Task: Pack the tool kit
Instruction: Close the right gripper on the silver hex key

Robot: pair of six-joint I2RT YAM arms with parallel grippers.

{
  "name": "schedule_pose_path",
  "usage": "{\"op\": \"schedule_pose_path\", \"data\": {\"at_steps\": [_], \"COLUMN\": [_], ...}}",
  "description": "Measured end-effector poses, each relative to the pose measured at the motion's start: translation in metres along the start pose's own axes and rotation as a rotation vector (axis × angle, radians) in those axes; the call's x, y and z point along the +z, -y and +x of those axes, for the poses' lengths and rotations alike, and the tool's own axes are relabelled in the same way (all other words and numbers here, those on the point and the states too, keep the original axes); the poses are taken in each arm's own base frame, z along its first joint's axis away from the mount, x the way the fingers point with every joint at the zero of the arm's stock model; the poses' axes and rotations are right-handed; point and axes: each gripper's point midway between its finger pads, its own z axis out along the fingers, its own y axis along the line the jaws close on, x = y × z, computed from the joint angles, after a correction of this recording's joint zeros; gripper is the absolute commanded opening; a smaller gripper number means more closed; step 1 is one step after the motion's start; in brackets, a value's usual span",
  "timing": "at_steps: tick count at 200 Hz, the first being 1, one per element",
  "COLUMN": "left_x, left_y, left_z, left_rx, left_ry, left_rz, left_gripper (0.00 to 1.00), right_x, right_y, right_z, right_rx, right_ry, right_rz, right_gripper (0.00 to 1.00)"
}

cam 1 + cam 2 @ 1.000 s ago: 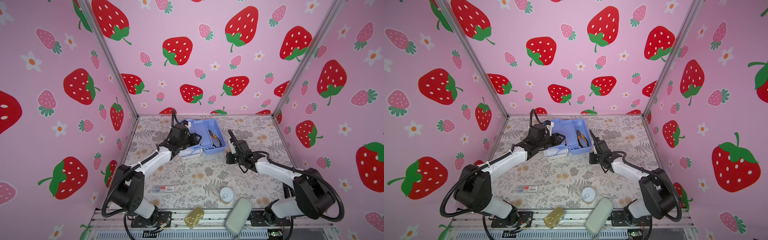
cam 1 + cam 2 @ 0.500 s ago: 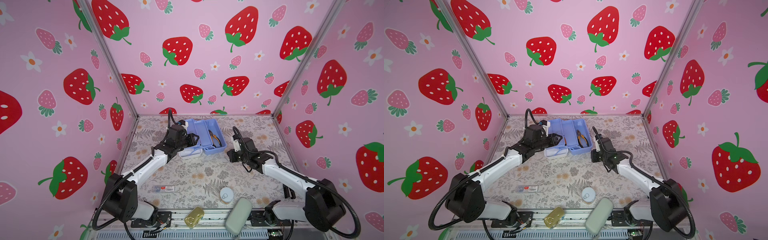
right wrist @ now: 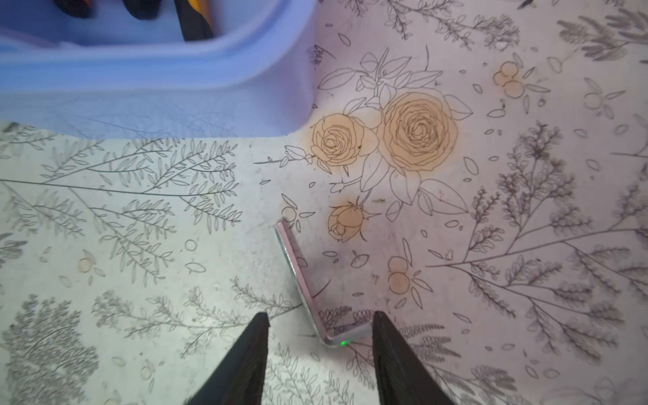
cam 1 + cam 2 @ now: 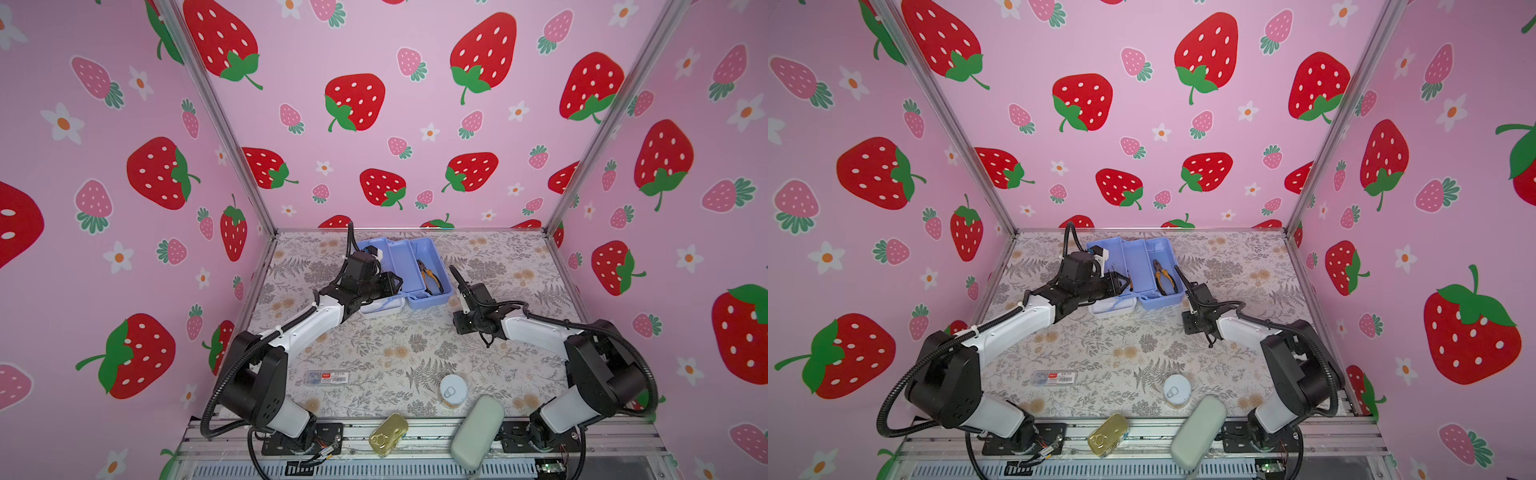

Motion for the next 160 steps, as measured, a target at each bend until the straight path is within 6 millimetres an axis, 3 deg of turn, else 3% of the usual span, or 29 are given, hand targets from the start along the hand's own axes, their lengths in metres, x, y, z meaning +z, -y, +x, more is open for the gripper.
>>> {"op": "schedule_pose_path", "data": {"at_steps": [31, 80, 116, 143, 160], "left_x": [0.001, 0.004, 0.004, 0.006, 0.007], "left_y": [-0.001, 0.000, 0.005, 0.013, 0.023], "left_z": [0.000, 0.000, -0.002, 0.003, 0.009], "left_rx": [0.001, 0.001, 0.008, 0.023, 0.049], "left_ry": [-0.001, -0.007, 0.001, -0.008, -0.023], "left_rz": [-0.003, 0.005, 0.016, 0.032, 0.045], "left_gripper": [0.41, 0.41, 0.41, 0.41, 0.41], "right_x": [0.015, 0.021, 0.020, 0.008, -0.009], "right_y": [-0.002, -0.007, -0.013, -0.014, -0.015], "right_z": [-0.007, -0.015, -0.015, -0.007, -0.013], "right_rx": [-0.033, -0.030, -0.019, -0.001, 0.017], "right_ry": [-0.005, 0.021, 0.026, 0.022, 0.056], "right_rz": [0.007, -0.015, -0.050, -0.081, -0.115], "right_gripper": [0.11, 0.03, 0.02, 0.01, 0.01]}}
